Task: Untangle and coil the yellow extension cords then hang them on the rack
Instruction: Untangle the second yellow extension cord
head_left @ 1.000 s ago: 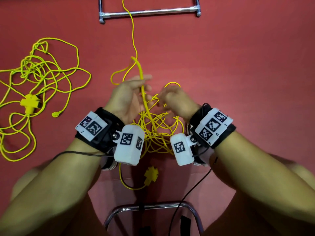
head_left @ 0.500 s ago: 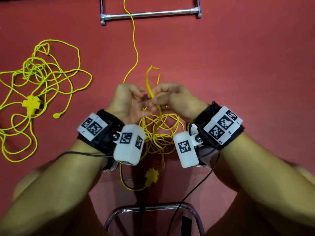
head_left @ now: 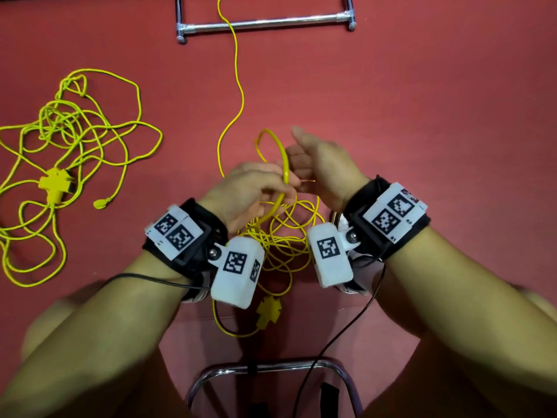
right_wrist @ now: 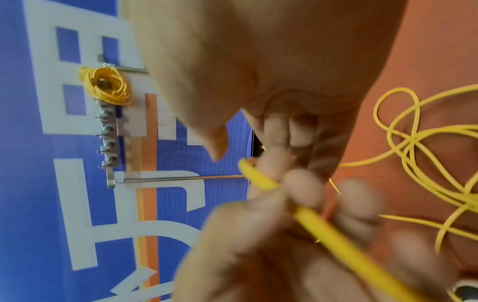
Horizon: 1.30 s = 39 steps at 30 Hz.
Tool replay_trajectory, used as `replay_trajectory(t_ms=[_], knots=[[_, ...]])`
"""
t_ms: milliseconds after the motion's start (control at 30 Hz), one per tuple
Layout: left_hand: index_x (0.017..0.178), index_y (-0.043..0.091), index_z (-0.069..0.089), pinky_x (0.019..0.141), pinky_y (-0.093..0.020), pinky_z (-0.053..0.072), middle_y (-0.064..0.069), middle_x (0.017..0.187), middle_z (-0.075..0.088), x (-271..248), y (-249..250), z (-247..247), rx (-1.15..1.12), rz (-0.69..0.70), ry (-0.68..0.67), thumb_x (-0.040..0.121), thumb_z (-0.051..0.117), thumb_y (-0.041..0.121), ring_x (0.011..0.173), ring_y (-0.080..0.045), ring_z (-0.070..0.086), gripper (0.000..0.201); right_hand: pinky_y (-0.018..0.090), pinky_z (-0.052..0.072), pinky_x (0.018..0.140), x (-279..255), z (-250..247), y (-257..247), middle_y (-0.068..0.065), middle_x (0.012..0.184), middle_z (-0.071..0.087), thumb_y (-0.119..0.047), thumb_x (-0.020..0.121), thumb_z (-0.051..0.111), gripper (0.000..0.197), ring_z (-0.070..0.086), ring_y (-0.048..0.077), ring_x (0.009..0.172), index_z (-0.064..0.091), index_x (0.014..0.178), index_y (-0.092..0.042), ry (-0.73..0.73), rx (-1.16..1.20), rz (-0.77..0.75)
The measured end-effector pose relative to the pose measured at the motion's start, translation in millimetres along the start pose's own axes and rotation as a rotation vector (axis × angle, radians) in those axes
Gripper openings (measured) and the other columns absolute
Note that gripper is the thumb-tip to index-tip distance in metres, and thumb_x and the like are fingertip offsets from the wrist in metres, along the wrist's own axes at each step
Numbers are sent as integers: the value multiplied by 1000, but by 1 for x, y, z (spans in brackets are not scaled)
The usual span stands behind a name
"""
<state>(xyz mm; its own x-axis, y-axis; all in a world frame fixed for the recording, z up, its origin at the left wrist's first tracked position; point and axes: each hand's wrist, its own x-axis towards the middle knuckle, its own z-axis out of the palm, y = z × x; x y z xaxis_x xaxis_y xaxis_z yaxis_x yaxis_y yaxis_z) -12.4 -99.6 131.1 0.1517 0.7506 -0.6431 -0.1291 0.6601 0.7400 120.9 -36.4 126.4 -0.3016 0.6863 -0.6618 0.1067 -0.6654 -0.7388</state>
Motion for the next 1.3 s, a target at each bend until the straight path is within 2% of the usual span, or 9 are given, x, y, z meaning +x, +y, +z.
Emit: replay_trajectory(t_ms=[100,200,433,533,600,700,900,1033,1300], knots=[[72,18,79,66,-26,45,-9,80,69,-4,-8,7,157,-77,-126,64,68,12,72,-17,62,15,25,53,54,-5,5,0,7,78,69,-13,96,61,10,64,12,55,59,86,-10,-122,40,-32],[76,12,70,71,-29,46,-6,77,66,2,-8,4,76,-156,19,61,55,11,72,-21,59,21,24,56,55,-6,7,2,7,78,67,1,98,51,13,66,11,56,59,92,-8,-96,58,-96],[105,4,52,71,-37,54,-15,91,63,13,6,-24,-724,-6,294,89,41,33,75,-30,66,35,20,48,48,-15,4,1,7,66,70,12,79,61,17,63,12,52,66,84,-3,-340,-145,-91],[87,0,58,58,-25,57,-8,71,64,14,7,-23,-700,-73,340,98,43,36,60,-19,65,40,22,36,50,-22,10,10,19,74,67,-7,58,74,20,51,25,62,73,78,-10,-480,-416,-69],[78,5,57,46,-17,50,1,52,57,15,6,-17,-581,-101,378,104,42,28,42,-10,56,38,22,40,51,-23,10,10,22,79,67,-4,68,67,21,50,26,69,72,89,-4,-506,-499,-15],[90,8,60,49,-17,51,4,56,60,15,6,-11,-492,-69,329,103,45,13,43,-6,56,20,32,52,69,-18,5,4,12,85,68,-7,86,48,20,62,24,78,67,90,-10,-352,-450,174],[106,10,64,64,-28,55,0,80,70,5,3,-7,-218,43,68,94,49,-2,61,-11,62,23,35,49,69,2,1,9,1,68,63,-48,97,40,39,60,20,64,57,91,-13,-29,-76,179],[98,10,63,64,-29,53,-9,83,72,0,-4,1,-42,-27,-37,90,53,-4,61,-16,65,19,23,46,49,5,2,5,1,65,65,-26,99,53,19,57,14,50,58,89,-10,105,225,92],[81,11,57,68,-34,53,-7,62,61,10,1,-12,-331,-159,254,97,30,54,55,-23,62,53,19,44,50,-12,7,6,-3,68,61,-5,102,44,19,55,6,53,62,99,-11,-254,22,-221]])
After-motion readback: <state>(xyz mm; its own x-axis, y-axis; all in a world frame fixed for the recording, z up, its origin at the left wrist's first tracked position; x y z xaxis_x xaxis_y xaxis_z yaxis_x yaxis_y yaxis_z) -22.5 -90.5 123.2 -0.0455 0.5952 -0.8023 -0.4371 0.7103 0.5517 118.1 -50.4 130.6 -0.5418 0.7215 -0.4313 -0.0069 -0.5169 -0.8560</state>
